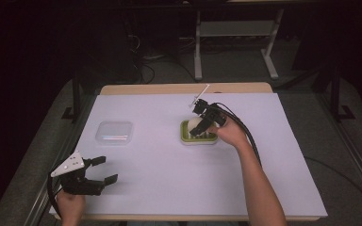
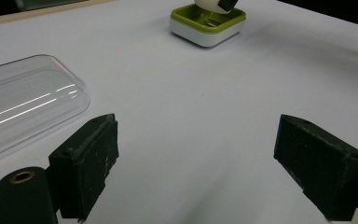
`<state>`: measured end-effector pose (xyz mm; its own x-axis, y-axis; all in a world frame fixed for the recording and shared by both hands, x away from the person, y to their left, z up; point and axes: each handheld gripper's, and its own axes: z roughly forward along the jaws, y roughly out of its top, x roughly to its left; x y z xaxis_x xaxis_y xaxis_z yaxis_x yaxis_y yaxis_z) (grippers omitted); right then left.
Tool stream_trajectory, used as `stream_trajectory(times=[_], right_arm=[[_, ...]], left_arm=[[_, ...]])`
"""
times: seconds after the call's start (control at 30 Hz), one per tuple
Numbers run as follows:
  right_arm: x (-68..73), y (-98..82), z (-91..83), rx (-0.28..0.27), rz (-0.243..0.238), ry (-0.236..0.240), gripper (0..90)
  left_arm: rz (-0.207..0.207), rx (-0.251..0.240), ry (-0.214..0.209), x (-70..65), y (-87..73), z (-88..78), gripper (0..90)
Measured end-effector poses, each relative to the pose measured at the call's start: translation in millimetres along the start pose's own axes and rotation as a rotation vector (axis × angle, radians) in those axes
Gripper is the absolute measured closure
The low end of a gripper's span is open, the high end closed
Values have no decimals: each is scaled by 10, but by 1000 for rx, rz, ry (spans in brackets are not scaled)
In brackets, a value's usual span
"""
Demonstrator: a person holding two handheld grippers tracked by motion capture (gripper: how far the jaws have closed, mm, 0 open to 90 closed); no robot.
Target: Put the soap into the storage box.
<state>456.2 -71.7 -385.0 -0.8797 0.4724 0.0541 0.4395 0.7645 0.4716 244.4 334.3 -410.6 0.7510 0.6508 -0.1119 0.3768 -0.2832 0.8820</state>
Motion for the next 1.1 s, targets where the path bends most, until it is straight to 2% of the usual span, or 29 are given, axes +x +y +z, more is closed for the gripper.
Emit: stream_trajectory(times=[0.6,1.1], right_arm=[[-17,-37,81,15,24,11,228],[-23,-42,120,36,37,0,228]], left_arm=[[3,2,-1,2,1,1,131],[0,0,-4,-1,2,4,131]])
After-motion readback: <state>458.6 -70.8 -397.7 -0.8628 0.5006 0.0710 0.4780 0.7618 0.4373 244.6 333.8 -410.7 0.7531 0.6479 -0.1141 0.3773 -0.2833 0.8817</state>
